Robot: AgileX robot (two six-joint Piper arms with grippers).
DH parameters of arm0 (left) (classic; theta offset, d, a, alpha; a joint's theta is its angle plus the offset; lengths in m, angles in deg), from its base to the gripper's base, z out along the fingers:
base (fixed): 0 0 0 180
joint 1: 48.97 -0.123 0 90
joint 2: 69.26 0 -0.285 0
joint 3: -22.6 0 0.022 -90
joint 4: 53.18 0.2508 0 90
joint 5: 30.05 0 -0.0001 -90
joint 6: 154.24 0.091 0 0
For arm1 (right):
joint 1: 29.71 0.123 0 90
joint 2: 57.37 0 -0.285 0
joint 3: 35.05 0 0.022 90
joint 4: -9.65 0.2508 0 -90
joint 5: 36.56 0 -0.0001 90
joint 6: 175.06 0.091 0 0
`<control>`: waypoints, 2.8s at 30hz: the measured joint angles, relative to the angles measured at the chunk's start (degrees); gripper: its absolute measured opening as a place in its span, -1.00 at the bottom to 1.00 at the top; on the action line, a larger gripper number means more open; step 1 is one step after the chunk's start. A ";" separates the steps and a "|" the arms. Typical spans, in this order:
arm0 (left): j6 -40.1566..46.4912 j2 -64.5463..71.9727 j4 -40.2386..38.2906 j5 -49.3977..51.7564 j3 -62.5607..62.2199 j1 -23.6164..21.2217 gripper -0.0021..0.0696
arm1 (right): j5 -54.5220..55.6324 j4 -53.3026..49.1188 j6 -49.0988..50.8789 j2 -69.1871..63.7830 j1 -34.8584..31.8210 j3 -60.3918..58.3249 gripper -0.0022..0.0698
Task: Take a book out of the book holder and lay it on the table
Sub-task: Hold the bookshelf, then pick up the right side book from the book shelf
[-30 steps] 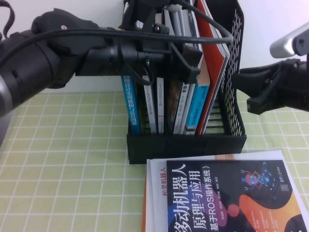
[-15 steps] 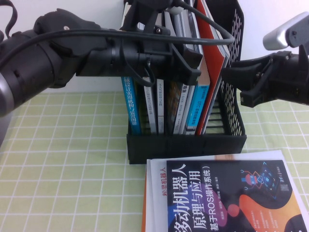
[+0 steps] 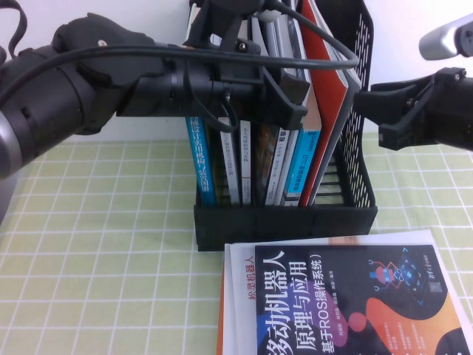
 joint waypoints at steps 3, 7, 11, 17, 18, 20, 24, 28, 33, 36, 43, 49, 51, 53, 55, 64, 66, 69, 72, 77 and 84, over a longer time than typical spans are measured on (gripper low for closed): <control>0.00 0.00 0.00 -0.28 0.00 0.00 -0.95 | 0.00 0.11 0.00 0.23 0.00 0.00 -0.35; 0.00 0.00 0.00 -0.50 0.00 0.00 -0.95 | 0.00 0.22 0.13 0.23 0.00 0.00 -0.35; 0.00 0.00 0.00 -0.54 -0.09 0.00 -0.95 | -1.99 -0.86 1.21 0.23 0.00 0.00 -0.35; 0.00 0.00 0.00 -0.76 -0.09 0.00 -0.95 | -4.28 -7.52 6.16 0.26 0.00 0.00 -0.35; 0.00 0.00 0.00 -0.76 -0.09 0.00 -0.95 | -3.80 -7.65 6.54 0.36 0.00 0.00 -0.35; 0.00 0.00 0.00 -0.76 -0.09 0.00 -0.95 | -2.59 -7.65 6.74 0.48 0.00 0.00 -0.35; 0.00 0.00 0.00 -0.76 -0.09 0.00 -0.95 | -0.50 -7.53 6.85 0.48 0.00 0.00 -0.35; 0.00 0.00 0.00 -0.76 -0.09 0.00 -0.95 | 0.08 -6.14 6.87 0.48 0.00 0.00 -0.35; 0.00 0.00 0.00 -0.76 -0.09 0.00 -0.95 | 0.08 -4.18 6.62 0.48 0.00 0.00 -0.35; 0.00 0.00 0.00 -0.76 -0.09 0.00 -0.95 | 0.31 -2.44 5.43 0.48 0.00 0.00 -0.35; -0.09 0.00 0.00 -0.76 -0.09 0.00 -0.95 | -0.21 0.42 4.24 -1.54 0.00 0.00 -0.35; -0.42 0.00 0.00 -0.76 -0.09 0.00 -0.95 | -1.70 2.67 3.03 -2.08 0.00 0.00 -0.35; -0.42 0.00 0.00 -0.76 -0.09 0.00 -0.95 | -1.90 2.78 2.82 -2.08 0.00 0.00 -0.35; -0.42 0.00 0.00 -0.76 -0.09 0.00 -0.95 | -2.16 2.80 2.82 -2.08 0.00 0.00 -0.35; -0.42 0.00 0.00 -0.76 -0.09 0.00 -0.95 | -2.80 2.89 2.82 -2.08 0.00 0.00 -0.35; -0.42 0.00 0.00 -0.76 -0.09 0.00 -0.95 | -4.63 2.89 2.35 -2.08 0.00 0.00 -0.35; -0.42 0.00 0.00 -0.76 -0.09 0.00 -0.95 | -4.63 2.89 1.69 -2.08 0.00 0.00 -0.35; -0.51 0.00 0.00 -0.76 -0.09 0.00 -0.95 | -4.36 2.89 -0.47 -2.28 0.00 0.17 -0.35; -0.51 0.00 0.00 -0.76 -0.09 0.00 -0.95 | -3.26 2.89 -1.14 -3.38 0.00 0.73 -0.35; -0.51 0.00 0.00 -0.76 -0.09 0.00 -0.95 | -2.68 2.89 -2.43 -4.06 0.00 1.07 -0.35; -0.51 0.00 0.00 -0.76 -0.09 0.00 -0.95 | -3.65 2.89 -3.18 -4.16 0.00 1.09 -0.35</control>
